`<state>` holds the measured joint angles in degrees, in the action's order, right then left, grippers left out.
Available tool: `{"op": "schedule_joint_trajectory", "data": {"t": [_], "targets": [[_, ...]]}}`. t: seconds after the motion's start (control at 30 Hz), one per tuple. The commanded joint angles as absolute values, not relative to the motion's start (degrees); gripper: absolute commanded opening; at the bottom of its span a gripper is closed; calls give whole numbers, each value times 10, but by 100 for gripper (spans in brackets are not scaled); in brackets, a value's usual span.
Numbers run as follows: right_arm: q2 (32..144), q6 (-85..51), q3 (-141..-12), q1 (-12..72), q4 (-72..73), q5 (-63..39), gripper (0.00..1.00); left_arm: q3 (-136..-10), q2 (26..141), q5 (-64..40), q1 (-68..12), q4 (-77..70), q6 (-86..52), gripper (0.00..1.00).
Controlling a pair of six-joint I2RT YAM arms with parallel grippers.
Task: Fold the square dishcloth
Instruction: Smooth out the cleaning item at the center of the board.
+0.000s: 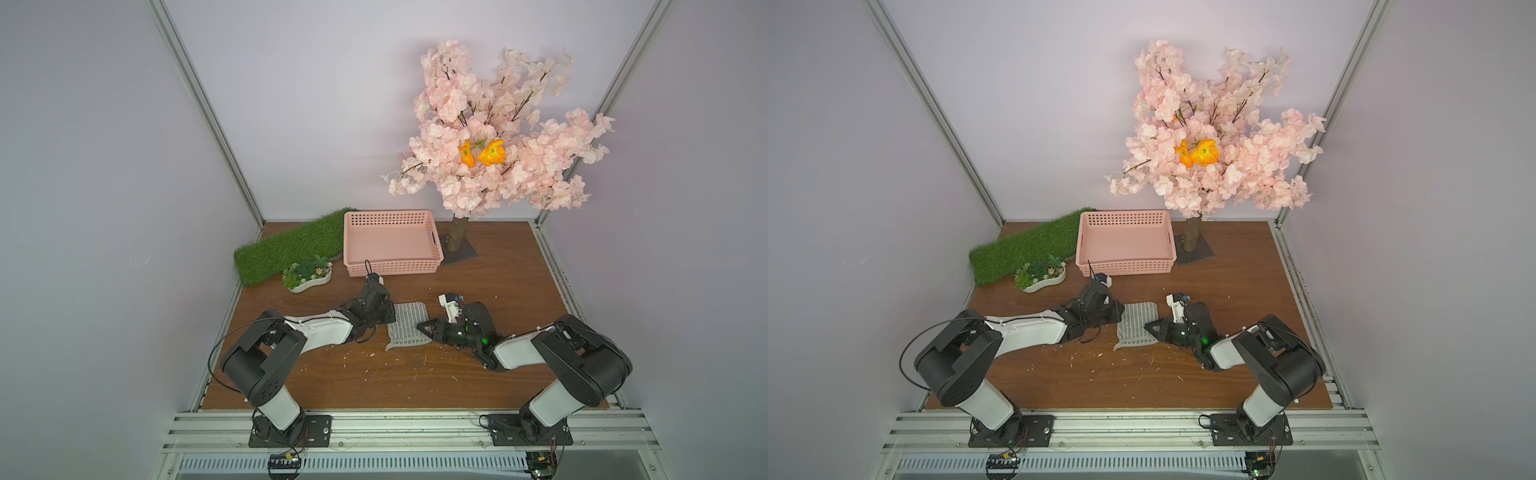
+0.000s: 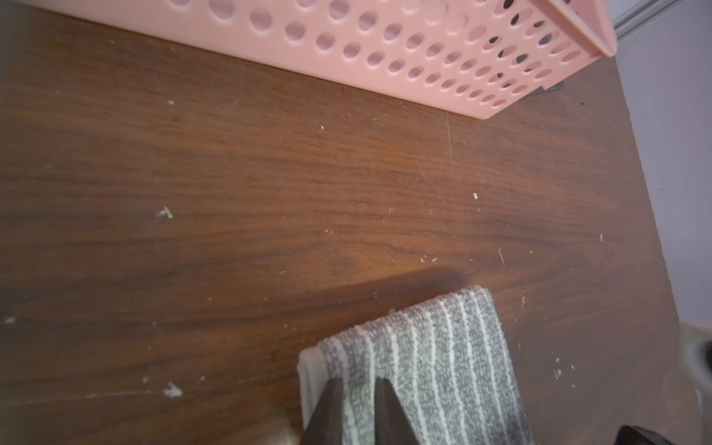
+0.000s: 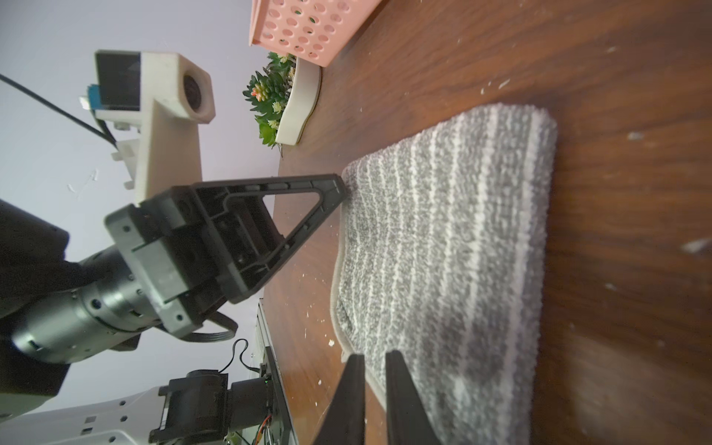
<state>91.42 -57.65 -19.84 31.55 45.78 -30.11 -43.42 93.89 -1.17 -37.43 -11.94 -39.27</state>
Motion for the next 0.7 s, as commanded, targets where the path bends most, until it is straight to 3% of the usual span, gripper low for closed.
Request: {"op": "schedule_joint_trajectory", "data": {"t": [0.0,0.4,0.67], "targets": [[906,-579,-184,323,459,-287,14,-440,953,-2,-365,-125,-379,19],[963,-616,-155,342,547,-288,14,-449,989,-1,-359,-136,-376,18],[957,-611,-179,353,528,-286,14,-452,985,-7,-358,-159,-364,19]]}}
